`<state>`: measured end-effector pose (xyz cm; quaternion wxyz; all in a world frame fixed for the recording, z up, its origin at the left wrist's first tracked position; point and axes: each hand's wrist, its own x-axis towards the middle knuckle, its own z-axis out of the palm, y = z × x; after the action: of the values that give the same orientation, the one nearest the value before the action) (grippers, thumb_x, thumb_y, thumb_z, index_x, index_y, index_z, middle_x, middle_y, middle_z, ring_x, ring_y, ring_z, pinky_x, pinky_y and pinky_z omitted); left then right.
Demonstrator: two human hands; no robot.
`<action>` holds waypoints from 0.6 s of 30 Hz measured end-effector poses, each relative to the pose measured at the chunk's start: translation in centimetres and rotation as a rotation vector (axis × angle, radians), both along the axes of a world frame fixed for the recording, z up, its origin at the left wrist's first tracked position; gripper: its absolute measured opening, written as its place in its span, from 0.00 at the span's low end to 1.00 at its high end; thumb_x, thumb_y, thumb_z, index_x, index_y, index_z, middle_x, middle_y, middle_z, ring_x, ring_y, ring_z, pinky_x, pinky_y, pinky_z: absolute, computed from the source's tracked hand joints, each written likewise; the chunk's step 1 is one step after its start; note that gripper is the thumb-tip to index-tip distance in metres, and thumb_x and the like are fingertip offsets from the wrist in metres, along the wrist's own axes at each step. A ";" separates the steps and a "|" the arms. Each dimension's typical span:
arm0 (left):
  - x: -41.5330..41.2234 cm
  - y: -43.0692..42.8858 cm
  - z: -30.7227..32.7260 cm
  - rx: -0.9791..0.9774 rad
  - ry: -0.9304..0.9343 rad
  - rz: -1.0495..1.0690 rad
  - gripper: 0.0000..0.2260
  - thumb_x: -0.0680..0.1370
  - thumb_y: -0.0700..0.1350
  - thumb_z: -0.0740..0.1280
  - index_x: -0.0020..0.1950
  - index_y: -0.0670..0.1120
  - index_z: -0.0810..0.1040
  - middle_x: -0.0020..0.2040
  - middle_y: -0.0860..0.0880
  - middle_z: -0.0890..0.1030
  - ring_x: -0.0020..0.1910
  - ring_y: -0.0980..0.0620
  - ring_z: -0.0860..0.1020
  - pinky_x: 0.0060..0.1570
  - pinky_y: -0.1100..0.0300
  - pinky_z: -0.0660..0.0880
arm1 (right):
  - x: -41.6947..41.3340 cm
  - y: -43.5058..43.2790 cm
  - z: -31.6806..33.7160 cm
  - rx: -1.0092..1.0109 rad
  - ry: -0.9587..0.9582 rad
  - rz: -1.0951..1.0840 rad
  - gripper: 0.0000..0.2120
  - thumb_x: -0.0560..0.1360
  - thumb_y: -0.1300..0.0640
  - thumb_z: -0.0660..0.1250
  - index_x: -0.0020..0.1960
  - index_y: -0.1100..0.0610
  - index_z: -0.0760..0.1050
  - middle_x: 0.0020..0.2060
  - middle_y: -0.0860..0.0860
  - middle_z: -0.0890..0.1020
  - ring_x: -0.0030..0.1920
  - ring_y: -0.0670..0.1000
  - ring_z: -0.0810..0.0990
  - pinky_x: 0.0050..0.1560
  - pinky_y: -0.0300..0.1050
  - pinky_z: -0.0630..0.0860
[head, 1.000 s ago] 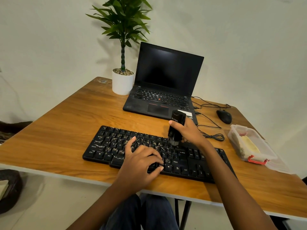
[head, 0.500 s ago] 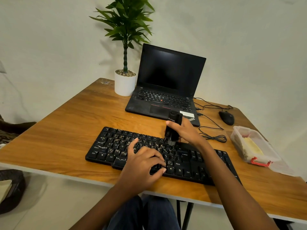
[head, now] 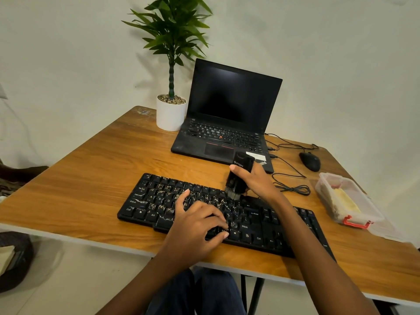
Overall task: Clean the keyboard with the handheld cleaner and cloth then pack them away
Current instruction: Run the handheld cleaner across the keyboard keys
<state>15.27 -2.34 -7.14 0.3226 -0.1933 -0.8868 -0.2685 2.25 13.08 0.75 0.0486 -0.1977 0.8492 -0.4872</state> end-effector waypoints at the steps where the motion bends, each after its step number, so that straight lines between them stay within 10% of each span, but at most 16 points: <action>1: 0.0 0.0 0.0 -0.001 -0.002 0.002 0.07 0.72 0.57 0.65 0.42 0.58 0.81 0.45 0.63 0.78 0.48 0.64 0.74 0.70 0.44 0.51 | 0.0 0.1 0.0 -0.003 -0.012 0.015 0.08 0.76 0.52 0.63 0.48 0.57 0.70 0.36 0.47 0.79 0.33 0.42 0.81 0.27 0.34 0.72; 18: 0.1 -0.1 0.3 -0.046 -0.036 -0.012 0.13 0.68 0.65 0.66 0.45 0.59 0.80 0.47 0.63 0.77 0.51 0.63 0.73 0.70 0.44 0.50 | 0.2 0.6 0.0 0.034 0.052 0.024 0.14 0.73 0.52 0.68 0.53 0.60 0.71 0.45 0.52 0.79 0.45 0.51 0.81 0.32 0.36 0.78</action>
<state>15.42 -2.43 -6.80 0.3004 -0.2012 -0.8973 -0.2533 2.42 13.73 0.74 0.0361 -0.2197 0.8560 -0.4667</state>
